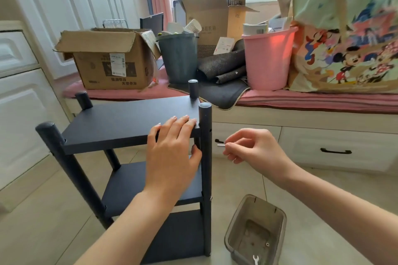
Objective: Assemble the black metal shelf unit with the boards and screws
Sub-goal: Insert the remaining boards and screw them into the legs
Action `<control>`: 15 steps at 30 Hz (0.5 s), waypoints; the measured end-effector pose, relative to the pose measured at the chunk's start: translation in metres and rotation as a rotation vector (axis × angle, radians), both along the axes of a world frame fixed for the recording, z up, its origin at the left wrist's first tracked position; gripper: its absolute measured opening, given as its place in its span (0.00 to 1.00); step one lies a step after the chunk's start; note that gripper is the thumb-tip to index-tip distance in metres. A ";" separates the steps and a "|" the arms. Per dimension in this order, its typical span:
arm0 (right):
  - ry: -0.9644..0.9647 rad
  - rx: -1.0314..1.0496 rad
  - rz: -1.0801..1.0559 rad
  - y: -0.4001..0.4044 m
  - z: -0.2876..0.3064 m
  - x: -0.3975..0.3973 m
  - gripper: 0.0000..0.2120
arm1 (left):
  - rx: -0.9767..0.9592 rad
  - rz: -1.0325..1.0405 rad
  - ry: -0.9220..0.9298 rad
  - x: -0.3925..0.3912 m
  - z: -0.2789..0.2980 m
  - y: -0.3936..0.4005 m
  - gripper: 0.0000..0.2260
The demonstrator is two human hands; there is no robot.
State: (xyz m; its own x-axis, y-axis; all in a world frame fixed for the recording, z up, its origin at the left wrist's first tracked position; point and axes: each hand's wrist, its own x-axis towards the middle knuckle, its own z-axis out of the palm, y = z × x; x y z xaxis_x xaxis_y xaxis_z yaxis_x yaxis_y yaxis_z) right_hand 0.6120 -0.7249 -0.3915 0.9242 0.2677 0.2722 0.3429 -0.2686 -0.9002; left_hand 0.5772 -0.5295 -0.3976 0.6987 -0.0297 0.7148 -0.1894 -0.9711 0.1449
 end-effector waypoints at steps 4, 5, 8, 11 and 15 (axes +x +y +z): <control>-0.072 0.154 -0.098 0.010 0.018 -0.009 0.02 | -0.115 -0.107 -0.218 -0.009 -0.004 -0.001 0.11; -0.084 0.176 -0.124 0.012 0.020 -0.010 0.03 | -0.163 -0.140 -0.251 -0.012 -0.005 -0.002 0.08; -0.138 0.212 -0.176 0.020 0.021 -0.013 0.05 | -0.534 -0.176 -0.120 -0.021 -0.005 -0.008 0.12; -0.164 0.239 -0.201 0.025 0.016 -0.015 0.05 | -0.975 -0.180 0.217 -0.019 -0.009 -0.013 0.16; -0.170 0.266 -0.202 0.025 0.011 -0.018 0.02 | -1.463 -0.246 0.428 -0.001 -0.008 -0.012 0.15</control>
State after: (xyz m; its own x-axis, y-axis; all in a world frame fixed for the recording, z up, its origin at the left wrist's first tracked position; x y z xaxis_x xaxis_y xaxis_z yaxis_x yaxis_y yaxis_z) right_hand 0.5942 -0.6997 -0.3806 0.8871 -0.0160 0.4614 0.4571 -0.1106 -0.8825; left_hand 0.5761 -0.5415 -0.4051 0.9352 0.3533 -0.0246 -0.0156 0.1106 0.9937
